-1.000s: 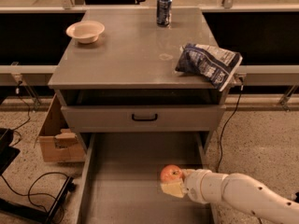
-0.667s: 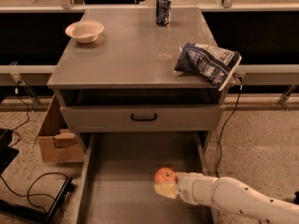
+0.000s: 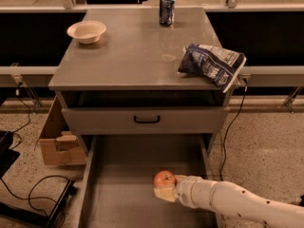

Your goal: Place apple into middle drawer

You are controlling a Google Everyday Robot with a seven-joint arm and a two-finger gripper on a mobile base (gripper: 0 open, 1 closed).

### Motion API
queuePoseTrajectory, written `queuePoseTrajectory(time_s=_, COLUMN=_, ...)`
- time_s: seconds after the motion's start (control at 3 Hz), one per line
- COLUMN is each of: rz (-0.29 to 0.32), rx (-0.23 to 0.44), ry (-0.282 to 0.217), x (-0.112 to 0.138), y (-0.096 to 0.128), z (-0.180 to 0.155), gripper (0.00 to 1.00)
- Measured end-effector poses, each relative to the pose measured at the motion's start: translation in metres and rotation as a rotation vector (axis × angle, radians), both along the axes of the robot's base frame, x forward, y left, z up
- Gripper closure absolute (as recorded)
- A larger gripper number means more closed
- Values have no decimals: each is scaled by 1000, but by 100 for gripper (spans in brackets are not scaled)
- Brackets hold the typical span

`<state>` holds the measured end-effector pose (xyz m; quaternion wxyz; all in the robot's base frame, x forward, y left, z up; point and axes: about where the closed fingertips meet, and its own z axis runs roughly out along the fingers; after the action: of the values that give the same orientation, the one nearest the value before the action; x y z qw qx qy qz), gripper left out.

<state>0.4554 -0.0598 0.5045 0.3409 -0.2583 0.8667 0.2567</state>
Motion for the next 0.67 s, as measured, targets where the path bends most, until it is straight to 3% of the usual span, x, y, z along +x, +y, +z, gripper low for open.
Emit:
queuePoseTrajectory(time_s=0.33, rz=54, rx=-20, ry=-72, x=28, y=20, z=-29, gripper=100)
queuePoseTrajectory(time_s=0.67, rz=91, rx=-82, ry=-112, x=51, y=32, z=-60, gripper=100)
